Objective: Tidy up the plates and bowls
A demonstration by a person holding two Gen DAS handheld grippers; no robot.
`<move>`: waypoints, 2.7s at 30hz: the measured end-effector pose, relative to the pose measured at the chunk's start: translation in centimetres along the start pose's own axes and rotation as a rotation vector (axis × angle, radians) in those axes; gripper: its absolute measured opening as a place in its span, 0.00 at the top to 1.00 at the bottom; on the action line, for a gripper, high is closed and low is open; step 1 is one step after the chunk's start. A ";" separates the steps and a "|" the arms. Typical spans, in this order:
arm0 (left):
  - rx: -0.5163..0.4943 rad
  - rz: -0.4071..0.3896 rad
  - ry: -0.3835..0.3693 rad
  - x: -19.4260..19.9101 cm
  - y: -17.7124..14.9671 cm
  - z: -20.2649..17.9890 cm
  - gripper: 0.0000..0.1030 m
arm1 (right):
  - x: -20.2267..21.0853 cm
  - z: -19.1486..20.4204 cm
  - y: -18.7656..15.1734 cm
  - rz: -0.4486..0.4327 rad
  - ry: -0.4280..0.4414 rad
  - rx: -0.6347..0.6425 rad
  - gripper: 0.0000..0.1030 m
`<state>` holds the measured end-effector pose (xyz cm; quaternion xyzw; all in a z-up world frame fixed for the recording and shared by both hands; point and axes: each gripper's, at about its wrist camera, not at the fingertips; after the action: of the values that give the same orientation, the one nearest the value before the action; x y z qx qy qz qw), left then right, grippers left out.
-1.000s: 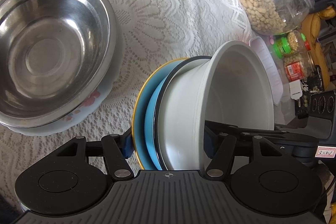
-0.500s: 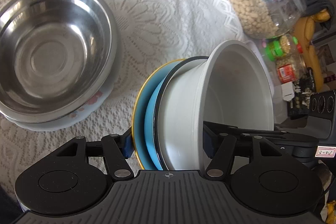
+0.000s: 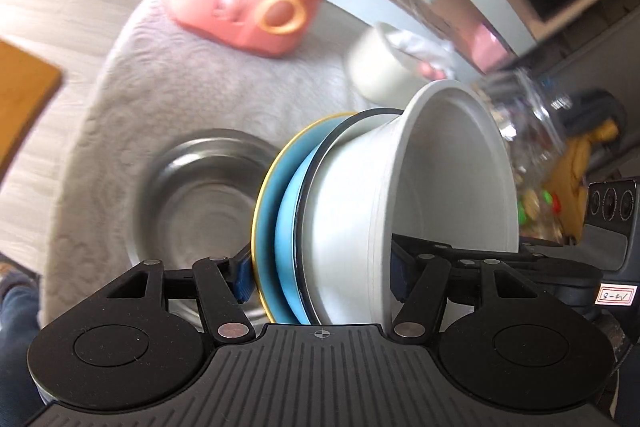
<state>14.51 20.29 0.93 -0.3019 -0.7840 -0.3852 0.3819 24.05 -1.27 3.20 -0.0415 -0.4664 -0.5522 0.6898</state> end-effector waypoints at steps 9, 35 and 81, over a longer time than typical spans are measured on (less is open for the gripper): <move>0.090 0.003 0.023 -4.6 -0.6 6.1 0.36 | -9.9 -1.5 0.9 0.164 0.023 -0.056 0.43; 0.130 -0.021 -0.022 -4.2 -0.6 7.4 0.45 | -7.6 0.5 2.2 0.200 -0.125 -0.063 0.45; 0.184 -0.257 -0.096 0.7 0.0 7.8 0.56 | -5.2 1.6 0.5 -0.019 -0.070 0.012 0.45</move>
<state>11.32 26.90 -1.68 -0.1809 -0.8655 -0.3426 0.3175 23.70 3.60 0.80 -0.0523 -0.4938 -0.5540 0.6682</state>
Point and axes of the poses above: each gripper's, at about its wrist camera, not at the fingertips, and x roughly against the way its jaws point, z to its left, y to its top, and after that the axes turned 10 degrees about y, right-handed
